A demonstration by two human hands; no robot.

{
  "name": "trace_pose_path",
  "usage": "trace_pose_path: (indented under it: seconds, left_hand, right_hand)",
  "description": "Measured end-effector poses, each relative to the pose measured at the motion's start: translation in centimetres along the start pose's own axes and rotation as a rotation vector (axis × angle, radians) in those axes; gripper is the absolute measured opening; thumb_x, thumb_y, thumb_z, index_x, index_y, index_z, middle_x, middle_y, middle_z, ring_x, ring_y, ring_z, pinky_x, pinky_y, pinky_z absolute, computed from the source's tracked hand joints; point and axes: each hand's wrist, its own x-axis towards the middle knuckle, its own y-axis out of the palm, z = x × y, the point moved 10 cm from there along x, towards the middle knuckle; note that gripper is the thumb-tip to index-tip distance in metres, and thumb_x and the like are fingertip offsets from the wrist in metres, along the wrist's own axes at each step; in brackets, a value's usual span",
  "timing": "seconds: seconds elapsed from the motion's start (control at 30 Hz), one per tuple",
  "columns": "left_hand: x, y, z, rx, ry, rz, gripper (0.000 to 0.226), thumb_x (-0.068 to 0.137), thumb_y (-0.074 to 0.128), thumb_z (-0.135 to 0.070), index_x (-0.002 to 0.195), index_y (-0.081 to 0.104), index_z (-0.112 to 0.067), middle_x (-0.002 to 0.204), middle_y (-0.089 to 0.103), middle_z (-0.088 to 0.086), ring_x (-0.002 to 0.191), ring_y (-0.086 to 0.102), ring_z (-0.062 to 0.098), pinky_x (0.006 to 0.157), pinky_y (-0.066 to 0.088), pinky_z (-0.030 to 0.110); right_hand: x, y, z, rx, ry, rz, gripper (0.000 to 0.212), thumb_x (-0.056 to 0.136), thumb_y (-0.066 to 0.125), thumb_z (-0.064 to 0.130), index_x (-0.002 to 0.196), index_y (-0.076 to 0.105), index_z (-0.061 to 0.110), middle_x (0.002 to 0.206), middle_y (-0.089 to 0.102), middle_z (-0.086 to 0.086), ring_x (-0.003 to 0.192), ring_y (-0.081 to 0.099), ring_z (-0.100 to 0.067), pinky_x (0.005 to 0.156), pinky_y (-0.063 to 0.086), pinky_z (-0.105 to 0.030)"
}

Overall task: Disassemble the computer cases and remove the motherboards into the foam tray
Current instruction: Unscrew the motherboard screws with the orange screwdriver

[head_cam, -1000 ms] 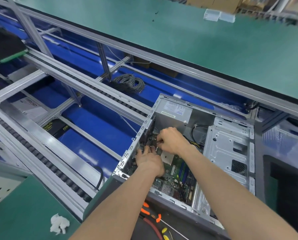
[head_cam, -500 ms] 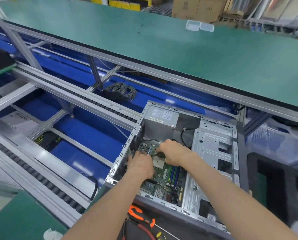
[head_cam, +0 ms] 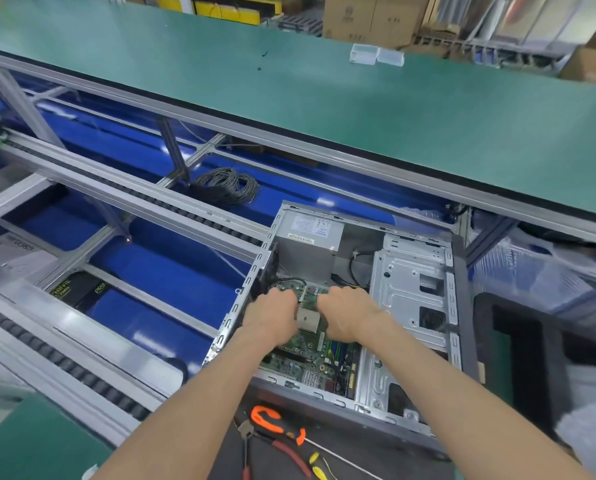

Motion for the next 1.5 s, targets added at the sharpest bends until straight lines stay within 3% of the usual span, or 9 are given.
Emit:
trace_pose_path:
  seconds: [0.27, 0.37, 0.43, 0.73, 0.9, 1.03, 1.2, 1.37, 1.5]
  left_hand:
    - [-0.6, 4.3, 1.1, -0.007, 0.039, 0.231, 0.011, 0.087, 0.059, -0.011, 0.089, 0.070, -0.012, 0.084, 0.067, 0.004, 0.074, 0.064, 0.019, 0.064, 0.053, 0.033]
    - [-0.3, 4.0, 0.6, -0.132, 0.041, 0.203, 0.015, 0.087, 0.057, -0.011, 0.085, 0.072, -0.012, 0.088, 0.071, 0.005, 0.080, 0.068, 0.020, 0.078, 0.060, 0.039]
    - [-0.3, 4.0, 0.2, -0.174, 0.052, 0.198, 0.017, 0.087, 0.057, -0.011, 0.083, 0.073, -0.014, 0.088, 0.072, 0.004, 0.080, 0.068, 0.019, 0.081, 0.060, 0.037]
    - [-1.1, 5.3, -0.9, -0.204, 0.035, 0.262, 0.017, 0.089, 0.057, -0.011, 0.080, 0.072, -0.010, 0.087, 0.069, 0.007, 0.083, 0.067, 0.021, 0.082, 0.059, 0.038]
    - [-1.2, 3.0, -0.6, -0.106, 0.048, 0.135, 0.014, 0.091, 0.057, -0.013, 0.097, 0.069, -0.010, 0.082, 0.060, 0.003, 0.084, 0.063, 0.025, 0.080, 0.058, 0.039]
    - [-1.5, 2.2, -0.3, 0.037, 0.091, 0.167, 0.022, 0.092, 0.052, -0.007, 0.113, 0.057, -0.006, 0.111, 0.060, 0.013, 0.097, 0.062, 0.031, 0.078, 0.051, 0.036]
    - [-1.3, -0.1, -0.9, 0.103, 0.165, 0.111, 0.025, 0.090, 0.052, 0.001, 0.112, 0.060, -0.007, 0.109, 0.056, 0.013, 0.094, 0.064, 0.035, 0.073, 0.050, 0.036]
    - [-0.8, -4.7, -1.5, 0.109, 0.341, -0.118, 0.026, 0.092, 0.054, -0.002, 0.105, 0.069, -0.020, 0.108, 0.062, 0.004, 0.099, 0.063, 0.025, 0.085, 0.055, 0.040]
    - [-2.2, -7.8, -0.7, -0.008, 0.550, -0.379, 0.025, 0.095, 0.061, -0.011, 0.117, 0.069, -0.020, 0.121, 0.060, -0.004, 0.112, 0.048, 0.011, 0.099, 0.039, 0.023]
  right_hand:
    - [-1.2, 0.1, -0.6, -0.195, 0.033, -0.051, 0.018, 0.088, 0.055, 0.034, 0.082, 0.046, 0.020, 0.091, 0.066, -0.003, 0.070, 0.056, -0.028, 0.060, 0.035, -0.033]
    - [-1.6, -0.2, -1.3, -0.138, 0.086, -0.092, 0.021, 0.087, 0.058, 0.038, 0.080, 0.048, 0.021, 0.089, 0.066, -0.004, 0.082, 0.064, -0.027, 0.089, 0.043, -0.041]
    - [-2.0, -0.4, -1.8, -0.090, 0.140, -0.132, 0.025, 0.084, 0.059, 0.035, 0.073, 0.044, 0.019, 0.075, 0.057, -0.003, 0.075, 0.060, -0.026, 0.104, 0.032, -0.044]
    - [-2.4, -1.0, -3.2, 0.040, 0.201, -0.206, 0.034, 0.079, 0.061, 0.017, 0.064, 0.030, 0.018, 0.061, 0.036, 0.000, 0.068, 0.046, -0.026, 0.100, 0.034, -0.040]
    - [-0.9, -0.4, -0.8, -0.030, 0.136, -0.109, 0.011, 0.086, 0.060, 0.025, 0.088, 0.052, 0.018, 0.095, 0.063, -0.006, 0.090, 0.064, -0.030, 0.100, 0.036, -0.048]
    - [1.6, 0.9, 2.5, 0.289, 0.052, -0.031, 0.033, 0.085, 0.060, 0.015, 0.118, 0.056, 0.012, 0.119, 0.058, -0.013, 0.106, 0.061, -0.035, 0.079, 0.047, -0.041]
    - [2.7, 2.8, 3.4, 0.639, 0.075, 0.032, 0.018, 0.083, 0.068, 0.012, 0.088, 0.052, 0.018, 0.100, 0.057, -0.011, 0.093, 0.059, -0.033, 0.080, 0.054, -0.042]
    - [3.0, 4.6, 3.7, 0.732, 0.118, 0.125, 0.078, 0.074, 0.084, 0.042, 0.139, 0.049, 0.014, 0.137, 0.058, -0.009, 0.121, 0.057, -0.031, 0.105, 0.047, -0.042]
    - [3.3, 3.9, 4.6, 0.649, 0.071, 0.067, 0.086, 0.075, 0.082, 0.046, 0.144, 0.041, 0.015, 0.142, 0.050, -0.013, 0.125, 0.052, -0.034, 0.104, 0.046, -0.045]
